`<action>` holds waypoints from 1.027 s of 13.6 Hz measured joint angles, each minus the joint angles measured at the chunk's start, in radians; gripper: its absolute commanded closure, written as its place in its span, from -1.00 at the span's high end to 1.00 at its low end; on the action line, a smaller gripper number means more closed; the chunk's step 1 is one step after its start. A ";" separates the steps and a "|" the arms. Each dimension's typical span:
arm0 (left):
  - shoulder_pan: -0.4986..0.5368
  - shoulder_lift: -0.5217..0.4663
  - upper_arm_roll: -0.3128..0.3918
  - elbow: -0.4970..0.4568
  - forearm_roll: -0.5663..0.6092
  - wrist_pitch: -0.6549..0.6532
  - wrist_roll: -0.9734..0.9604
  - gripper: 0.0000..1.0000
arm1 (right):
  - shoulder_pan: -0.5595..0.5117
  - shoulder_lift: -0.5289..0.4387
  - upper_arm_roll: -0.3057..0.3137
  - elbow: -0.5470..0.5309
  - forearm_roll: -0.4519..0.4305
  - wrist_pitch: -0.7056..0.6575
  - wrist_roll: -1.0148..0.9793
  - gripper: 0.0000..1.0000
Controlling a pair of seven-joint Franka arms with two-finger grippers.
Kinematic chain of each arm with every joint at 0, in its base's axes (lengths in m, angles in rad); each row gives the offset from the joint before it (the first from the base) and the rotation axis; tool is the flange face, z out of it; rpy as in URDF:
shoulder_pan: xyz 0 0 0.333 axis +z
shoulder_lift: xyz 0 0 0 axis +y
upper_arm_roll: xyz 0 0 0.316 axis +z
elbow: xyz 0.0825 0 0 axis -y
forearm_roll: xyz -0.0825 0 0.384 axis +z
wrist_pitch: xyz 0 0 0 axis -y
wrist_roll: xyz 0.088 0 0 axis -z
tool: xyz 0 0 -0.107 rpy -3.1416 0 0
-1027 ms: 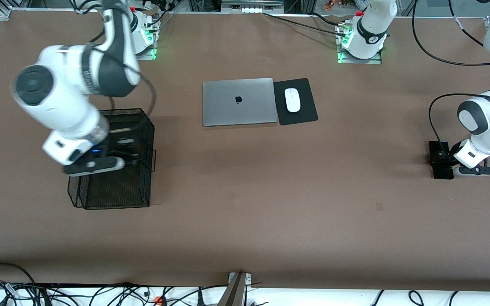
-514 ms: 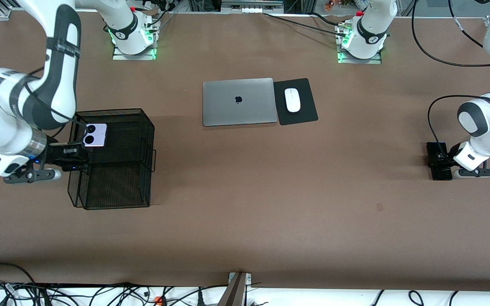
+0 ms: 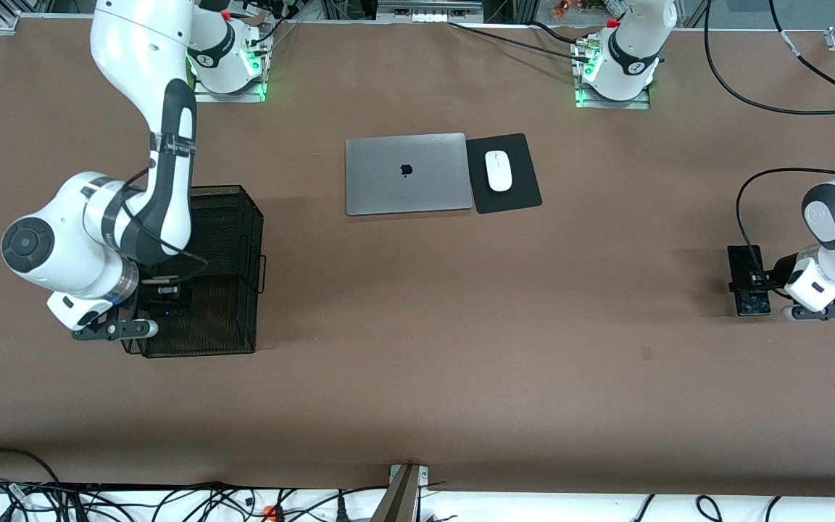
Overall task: Place phones with both arms
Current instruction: 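Lower the black flip into the organizer while the left gripper carries the bar phone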
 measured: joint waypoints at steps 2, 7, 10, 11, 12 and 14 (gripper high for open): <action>-0.078 -0.025 -0.005 0.024 0.000 -0.058 -0.093 -1.00 | -0.036 0.004 0.037 -0.001 0.018 0.012 0.000 -0.74; -0.290 -0.059 -0.016 0.034 0.000 -0.127 -0.291 -1.00 | -0.056 0.028 0.054 -0.001 0.070 0.023 0.000 -0.72; -0.425 -0.059 -0.022 0.034 0.000 -0.158 -0.413 -1.00 | -0.057 0.051 0.057 -0.001 0.101 0.035 0.000 -0.41; -0.472 -0.059 -0.022 0.034 0.000 -0.159 -0.457 -1.00 | -0.057 0.056 0.059 -0.001 0.104 0.041 0.000 -0.23; -0.520 -0.059 -0.023 0.039 -0.001 -0.159 -0.502 -1.00 | -0.058 0.057 0.066 -0.001 0.105 0.045 0.000 -0.05; -0.618 -0.043 -0.025 0.073 -0.002 -0.159 -0.603 -1.00 | -0.058 0.057 0.069 -0.001 0.105 0.048 0.000 0.35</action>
